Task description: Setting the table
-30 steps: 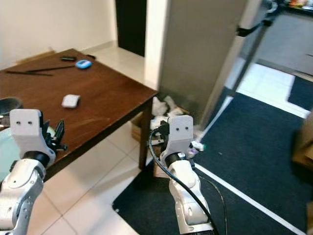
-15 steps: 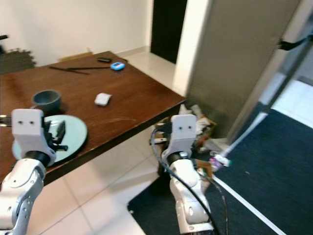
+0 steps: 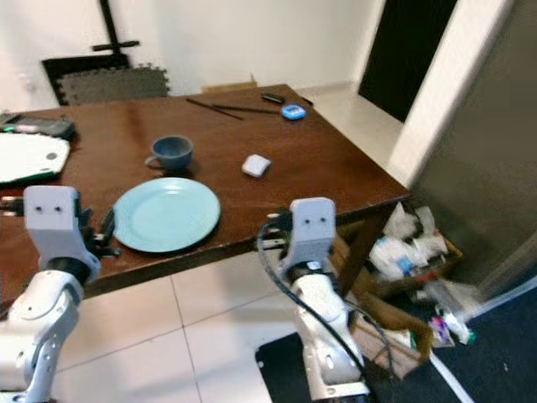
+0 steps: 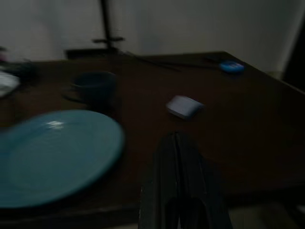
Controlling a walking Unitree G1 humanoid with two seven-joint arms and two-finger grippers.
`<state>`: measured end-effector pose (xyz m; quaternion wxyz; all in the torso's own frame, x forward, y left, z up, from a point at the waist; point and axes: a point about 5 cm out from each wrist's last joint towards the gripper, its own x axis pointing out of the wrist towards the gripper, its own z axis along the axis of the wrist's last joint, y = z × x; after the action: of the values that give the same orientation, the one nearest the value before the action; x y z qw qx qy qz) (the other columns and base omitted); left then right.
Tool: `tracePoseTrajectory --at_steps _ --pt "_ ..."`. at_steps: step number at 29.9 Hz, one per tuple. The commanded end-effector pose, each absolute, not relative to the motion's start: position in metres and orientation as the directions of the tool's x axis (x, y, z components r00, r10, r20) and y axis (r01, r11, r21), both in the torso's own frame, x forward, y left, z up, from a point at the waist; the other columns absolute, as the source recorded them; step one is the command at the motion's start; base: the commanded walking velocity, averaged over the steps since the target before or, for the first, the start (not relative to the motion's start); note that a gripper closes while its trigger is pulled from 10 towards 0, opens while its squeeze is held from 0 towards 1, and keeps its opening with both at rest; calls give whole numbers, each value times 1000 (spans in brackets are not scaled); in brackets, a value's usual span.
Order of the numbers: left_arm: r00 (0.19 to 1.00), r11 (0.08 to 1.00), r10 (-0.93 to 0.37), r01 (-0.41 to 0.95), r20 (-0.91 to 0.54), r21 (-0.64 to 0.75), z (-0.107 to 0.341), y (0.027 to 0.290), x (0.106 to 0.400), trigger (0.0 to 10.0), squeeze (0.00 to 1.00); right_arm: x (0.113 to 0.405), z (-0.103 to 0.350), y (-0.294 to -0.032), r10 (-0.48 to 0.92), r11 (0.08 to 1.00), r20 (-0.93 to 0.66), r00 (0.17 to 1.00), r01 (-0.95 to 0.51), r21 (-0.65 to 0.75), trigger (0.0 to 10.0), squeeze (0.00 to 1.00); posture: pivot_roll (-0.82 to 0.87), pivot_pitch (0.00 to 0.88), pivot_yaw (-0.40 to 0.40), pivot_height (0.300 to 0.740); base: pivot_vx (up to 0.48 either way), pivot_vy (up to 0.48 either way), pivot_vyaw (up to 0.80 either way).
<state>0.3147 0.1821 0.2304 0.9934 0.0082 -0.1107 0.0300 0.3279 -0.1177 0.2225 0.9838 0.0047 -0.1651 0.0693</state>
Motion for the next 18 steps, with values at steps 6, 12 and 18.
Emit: tracePoseTrajectory --at_steps 6,12,18 --pt "980 998 59 -62 190 10 222 181 310 10000 0 327 216 -119 135 991 303 943 -136 -15 10000 0 45 118 9 740 0 0 771" --pt "983 997 77 -79 165 5 214 185 302 10000 0 325 217 -118 140 990 310 940 -143 -12 10000 0 48 118 10 740 0 0 768" --pt "974 991 137 -136 183 -14 213 198 298 10000 0 321 226 -110 189 978 358 915 -210 20 10000 0 43 118 14 740 0 0 127"
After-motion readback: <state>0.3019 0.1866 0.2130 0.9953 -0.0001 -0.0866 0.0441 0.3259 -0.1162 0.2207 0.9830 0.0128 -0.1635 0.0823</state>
